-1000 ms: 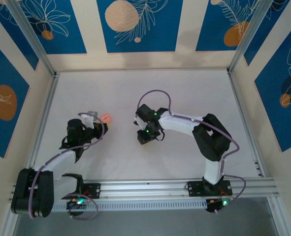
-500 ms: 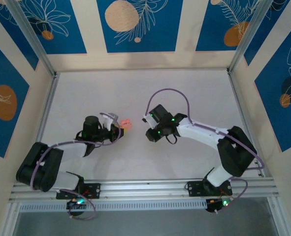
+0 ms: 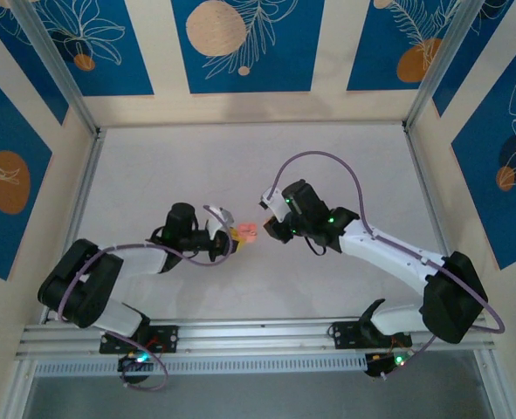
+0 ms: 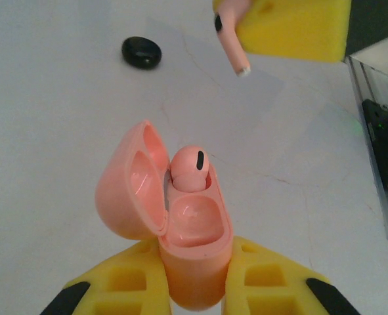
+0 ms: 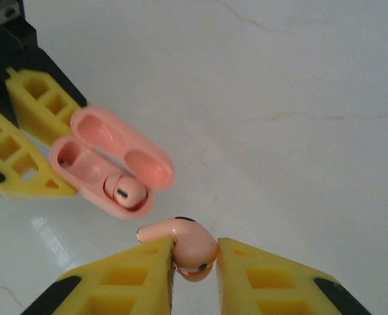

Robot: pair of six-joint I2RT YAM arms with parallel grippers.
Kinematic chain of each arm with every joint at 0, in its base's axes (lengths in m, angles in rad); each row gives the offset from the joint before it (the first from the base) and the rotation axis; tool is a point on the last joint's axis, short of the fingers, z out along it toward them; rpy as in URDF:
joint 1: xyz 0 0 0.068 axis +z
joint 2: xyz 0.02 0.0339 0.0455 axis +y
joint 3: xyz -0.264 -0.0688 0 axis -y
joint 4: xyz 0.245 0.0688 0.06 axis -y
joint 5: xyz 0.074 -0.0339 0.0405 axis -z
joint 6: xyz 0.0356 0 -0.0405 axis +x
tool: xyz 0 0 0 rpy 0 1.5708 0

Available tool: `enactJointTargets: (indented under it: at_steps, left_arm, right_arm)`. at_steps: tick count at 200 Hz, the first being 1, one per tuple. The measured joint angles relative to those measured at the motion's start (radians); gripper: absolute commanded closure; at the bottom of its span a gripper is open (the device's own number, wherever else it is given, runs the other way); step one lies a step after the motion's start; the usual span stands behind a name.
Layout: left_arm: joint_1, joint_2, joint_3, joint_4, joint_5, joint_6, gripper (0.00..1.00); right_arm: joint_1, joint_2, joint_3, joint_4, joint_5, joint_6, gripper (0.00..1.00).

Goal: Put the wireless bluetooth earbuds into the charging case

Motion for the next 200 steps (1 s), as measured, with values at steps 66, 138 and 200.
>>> enactJointTargets:
  at_steps: [66,138,200]
  left_arm:
    - [-0.014,0.022,0.018,-0.006,0.071,0.025,0.84]
    - [-0.016,0.022,0.02,0.028,0.098,-0.003,0.84]
    - [-0.018,0.022,0.02,0.079,0.122,-0.049,0.83]
  right_arm:
    - [0.053,-0.033,-0.003,0.048,0.023,-0.088,0.76]
    - [0.113,-0.027,-0.006,0.081,0.073,-0.133,0.76]
    - [0.141,-0.004,-0.014,0.094,0.113,-0.154,0.76]
